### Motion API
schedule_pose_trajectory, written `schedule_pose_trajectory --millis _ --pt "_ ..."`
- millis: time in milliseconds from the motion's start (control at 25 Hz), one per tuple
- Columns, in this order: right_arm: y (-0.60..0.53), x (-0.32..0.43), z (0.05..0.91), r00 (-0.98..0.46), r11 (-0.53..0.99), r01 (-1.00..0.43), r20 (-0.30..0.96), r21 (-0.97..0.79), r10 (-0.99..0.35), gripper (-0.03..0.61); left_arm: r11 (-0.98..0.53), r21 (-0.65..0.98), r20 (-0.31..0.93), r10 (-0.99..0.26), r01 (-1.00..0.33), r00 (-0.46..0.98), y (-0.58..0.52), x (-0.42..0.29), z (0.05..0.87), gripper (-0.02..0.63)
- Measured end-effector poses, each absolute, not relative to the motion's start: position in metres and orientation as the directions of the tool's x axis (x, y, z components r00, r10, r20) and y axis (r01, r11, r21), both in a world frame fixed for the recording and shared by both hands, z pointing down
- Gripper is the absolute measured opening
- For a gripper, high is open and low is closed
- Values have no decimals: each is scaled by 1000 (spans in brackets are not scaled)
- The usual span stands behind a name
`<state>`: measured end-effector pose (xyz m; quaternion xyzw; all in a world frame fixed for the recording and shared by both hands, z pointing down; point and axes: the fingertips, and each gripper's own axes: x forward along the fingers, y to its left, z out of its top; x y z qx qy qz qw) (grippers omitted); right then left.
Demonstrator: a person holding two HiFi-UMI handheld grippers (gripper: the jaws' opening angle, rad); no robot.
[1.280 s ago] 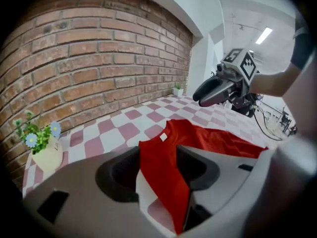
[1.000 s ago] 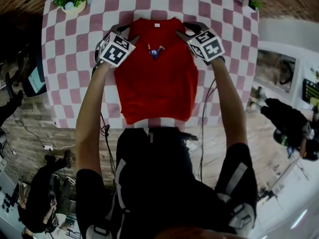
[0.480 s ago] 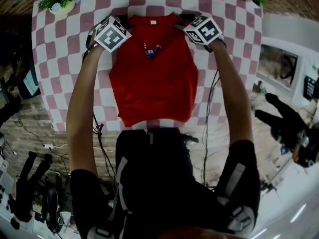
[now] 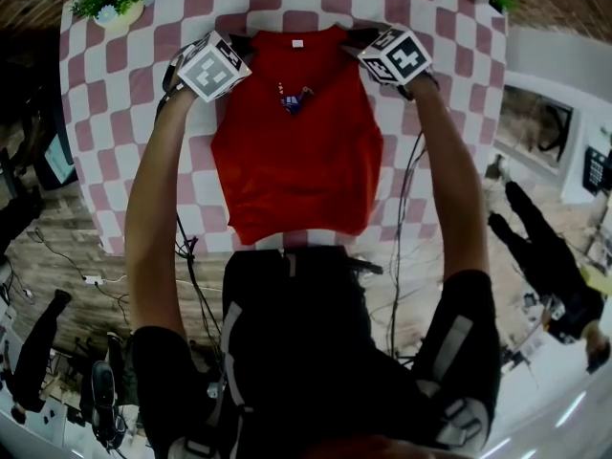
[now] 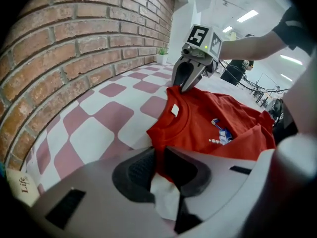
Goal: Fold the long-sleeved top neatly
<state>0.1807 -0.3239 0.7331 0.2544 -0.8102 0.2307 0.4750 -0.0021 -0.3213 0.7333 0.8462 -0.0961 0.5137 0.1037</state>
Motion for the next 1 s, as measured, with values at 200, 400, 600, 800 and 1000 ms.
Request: schedule_pose_trajectory --millis 200,400,600,800,1000 --pt "-328 185 731 -406 758 -644 887 -108 -219 60 -960 68 875 -74 -273 477 -324 -5 734 32" --pt "-338 187 723 -397 740 -669 876 -71 -275 46 -957 9 866 -137 -290 480 -337 -7 726 31" --pt "-356 187 699 -389 730 -684 850 -8 -355 41 -939 -90 834 -253 -332 491 -359 -9 706 30" --pt "-373 187 664 -380 714 -698 812 62 -442 38 -904 -206 779 -383 -374 496 -382 -10 671 29" --pt "-374 184 625 -383 704 -701 773 114 -506 37 -882 -269 739 -447 -386 504 -385 -13 636 28"
